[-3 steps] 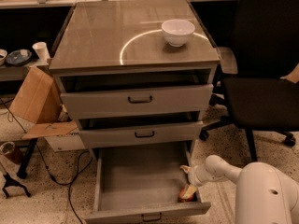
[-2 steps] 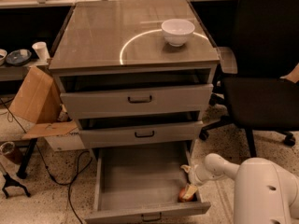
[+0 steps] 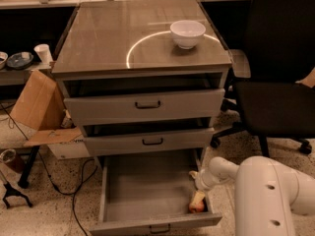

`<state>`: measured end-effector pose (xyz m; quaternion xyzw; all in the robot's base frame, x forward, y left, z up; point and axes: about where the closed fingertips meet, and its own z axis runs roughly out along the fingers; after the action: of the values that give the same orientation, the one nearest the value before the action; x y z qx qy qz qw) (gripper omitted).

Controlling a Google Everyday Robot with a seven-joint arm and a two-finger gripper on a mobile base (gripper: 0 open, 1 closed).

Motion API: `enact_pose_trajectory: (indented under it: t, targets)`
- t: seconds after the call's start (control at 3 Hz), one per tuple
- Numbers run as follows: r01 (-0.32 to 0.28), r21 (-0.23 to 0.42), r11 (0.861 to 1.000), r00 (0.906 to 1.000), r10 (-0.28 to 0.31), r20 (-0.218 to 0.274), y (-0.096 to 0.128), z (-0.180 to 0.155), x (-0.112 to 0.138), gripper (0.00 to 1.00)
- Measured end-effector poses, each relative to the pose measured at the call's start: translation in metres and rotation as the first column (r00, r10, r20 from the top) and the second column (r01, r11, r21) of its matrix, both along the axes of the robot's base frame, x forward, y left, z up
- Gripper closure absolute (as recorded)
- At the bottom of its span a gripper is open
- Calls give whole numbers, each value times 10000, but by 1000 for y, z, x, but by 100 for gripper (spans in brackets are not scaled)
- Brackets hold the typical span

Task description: Pick apple from bottom drawer and place on counter

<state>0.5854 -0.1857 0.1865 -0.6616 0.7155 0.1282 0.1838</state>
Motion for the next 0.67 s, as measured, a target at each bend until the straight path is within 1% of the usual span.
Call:
enact_pose_trajectory:
  t: [0.33, 0.67]
  targets:
    - [25, -337, 9994, 9997, -33, -251, 4, -4, 5, 14]
    - [54, -482, 9988, 9987, -78, -503, 8, -12, 7, 14]
